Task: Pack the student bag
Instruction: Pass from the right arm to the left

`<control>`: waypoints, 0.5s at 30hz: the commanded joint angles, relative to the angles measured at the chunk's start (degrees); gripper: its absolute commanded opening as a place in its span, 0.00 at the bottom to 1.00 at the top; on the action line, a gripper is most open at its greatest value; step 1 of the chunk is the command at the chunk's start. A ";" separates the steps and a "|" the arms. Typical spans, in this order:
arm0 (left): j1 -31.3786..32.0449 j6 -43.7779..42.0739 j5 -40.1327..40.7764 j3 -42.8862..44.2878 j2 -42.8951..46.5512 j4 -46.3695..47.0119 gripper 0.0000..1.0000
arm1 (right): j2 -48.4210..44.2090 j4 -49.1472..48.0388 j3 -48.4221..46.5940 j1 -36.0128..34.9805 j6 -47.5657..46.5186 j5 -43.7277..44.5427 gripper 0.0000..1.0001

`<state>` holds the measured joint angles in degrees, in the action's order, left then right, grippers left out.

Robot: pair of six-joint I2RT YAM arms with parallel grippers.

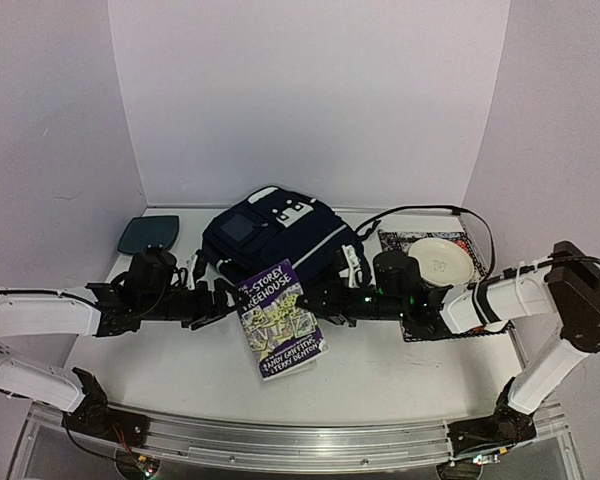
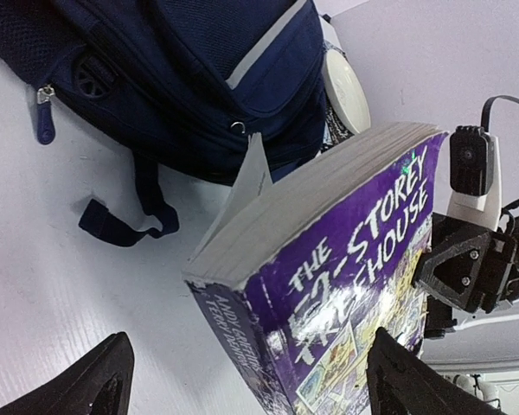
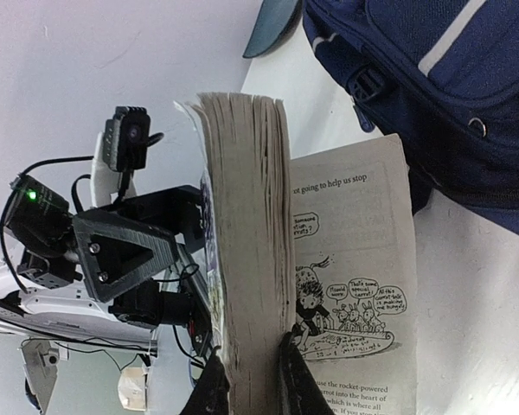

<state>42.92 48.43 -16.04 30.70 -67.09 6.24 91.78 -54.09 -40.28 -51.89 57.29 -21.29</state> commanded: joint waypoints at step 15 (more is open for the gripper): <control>-0.29 9.32 -14.76 -1.12 -3.32 33.90 0.70 | -2.30 -16.19 -2.08 0.48 1.40 -1.33 0.00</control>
<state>42.85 54.22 -27.19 30.37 -70.46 27.20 90.37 -60.41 -39.94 -51.59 57.57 -21.23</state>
